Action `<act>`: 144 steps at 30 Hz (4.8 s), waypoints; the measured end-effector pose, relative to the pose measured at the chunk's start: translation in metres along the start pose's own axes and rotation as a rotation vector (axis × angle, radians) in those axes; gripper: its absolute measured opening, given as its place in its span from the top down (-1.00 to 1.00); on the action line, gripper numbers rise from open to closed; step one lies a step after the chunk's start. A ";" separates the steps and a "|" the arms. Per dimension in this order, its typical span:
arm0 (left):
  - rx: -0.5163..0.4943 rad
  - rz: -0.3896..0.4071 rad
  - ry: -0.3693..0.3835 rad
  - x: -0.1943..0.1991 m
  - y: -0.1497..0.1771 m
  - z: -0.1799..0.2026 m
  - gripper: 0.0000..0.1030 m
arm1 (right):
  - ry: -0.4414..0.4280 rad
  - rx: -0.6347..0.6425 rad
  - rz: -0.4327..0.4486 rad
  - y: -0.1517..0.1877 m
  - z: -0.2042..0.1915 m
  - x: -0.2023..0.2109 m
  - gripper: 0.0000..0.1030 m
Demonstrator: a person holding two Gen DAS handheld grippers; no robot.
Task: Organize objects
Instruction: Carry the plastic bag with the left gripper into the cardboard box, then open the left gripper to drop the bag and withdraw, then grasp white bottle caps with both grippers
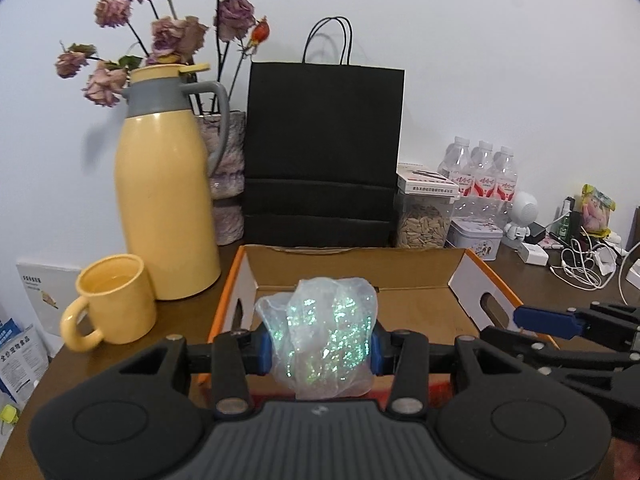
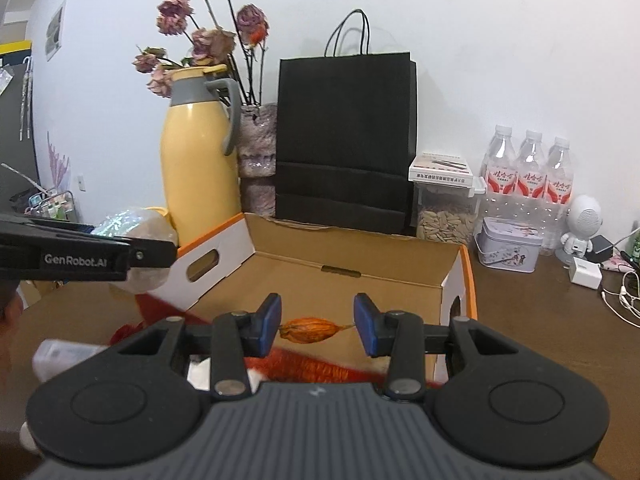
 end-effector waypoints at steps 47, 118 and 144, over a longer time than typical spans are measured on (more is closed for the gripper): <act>0.026 -0.026 -0.108 -0.066 -0.012 0.000 -1.00 | 0.134 -0.039 -0.061 -0.005 0.012 -0.078 -1.00; -0.041 -0.224 -0.057 0.117 0.211 -0.085 -0.99 | 0.070 -0.041 -0.246 0.173 -0.108 0.109 -1.00; -0.028 -0.170 -0.036 0.111 0.204 -0.070 0.28 | 0.018 -0.041 -0.203 0.172 -0.124 0.099 0.20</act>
Point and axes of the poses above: each gripper's, at about its wrist camera, not at the fingertips, and x roughly against the way its jaws point, z to its right, y to its underside, the point moved 8 cm from there along -x, roughly the way its jaws point, and after that the axes turned 5 degrees about -z, right-handed, at the moved point
